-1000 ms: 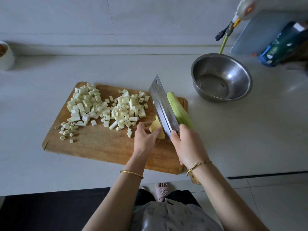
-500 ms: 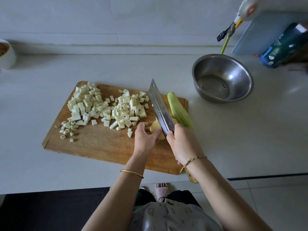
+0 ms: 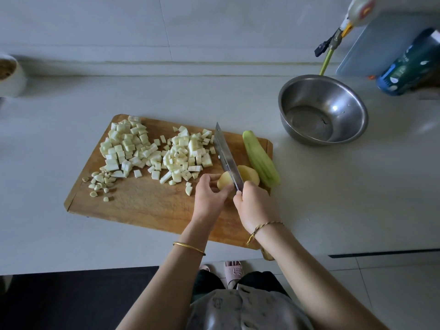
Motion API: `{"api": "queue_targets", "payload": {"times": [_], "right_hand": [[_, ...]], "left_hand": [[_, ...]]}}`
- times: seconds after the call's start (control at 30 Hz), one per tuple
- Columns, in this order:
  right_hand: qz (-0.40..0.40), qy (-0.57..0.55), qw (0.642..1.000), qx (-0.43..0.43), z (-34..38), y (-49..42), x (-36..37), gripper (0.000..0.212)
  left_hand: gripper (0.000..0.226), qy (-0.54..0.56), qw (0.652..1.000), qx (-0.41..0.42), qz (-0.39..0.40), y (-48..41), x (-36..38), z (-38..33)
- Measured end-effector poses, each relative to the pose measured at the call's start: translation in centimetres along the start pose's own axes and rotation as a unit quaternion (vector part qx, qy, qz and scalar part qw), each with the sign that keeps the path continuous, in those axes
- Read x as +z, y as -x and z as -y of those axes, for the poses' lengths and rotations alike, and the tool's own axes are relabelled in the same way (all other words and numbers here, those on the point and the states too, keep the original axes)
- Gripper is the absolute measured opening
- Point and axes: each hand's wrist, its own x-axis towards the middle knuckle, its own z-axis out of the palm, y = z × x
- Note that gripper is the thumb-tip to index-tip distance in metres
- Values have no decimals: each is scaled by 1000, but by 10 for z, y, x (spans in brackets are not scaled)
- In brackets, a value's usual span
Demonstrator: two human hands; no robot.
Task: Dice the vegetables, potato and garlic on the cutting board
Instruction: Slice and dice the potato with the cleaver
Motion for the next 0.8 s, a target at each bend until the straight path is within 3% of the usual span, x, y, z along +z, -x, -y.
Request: {"api": "queue_targets", "payload": {"times": [0.27,0.4,0.6,0.8], "right_hand": [[-17,-38,999,27,-8,1,15,20],[-19,-85,995,39,-14,-7,10,30],[-60,-132,989,6,-12,-1,-9,33],[-76,-102,991,-39,-10,14,-21,34]], "left_hand": [[28,16,1000,-8,24,2,-2,-1],[31,47,998,-25,33,4,-4,-2],[36,81,994,-53,41,4,-5,-5],[32,77,995,-62,28,2,-2,-6]]}}
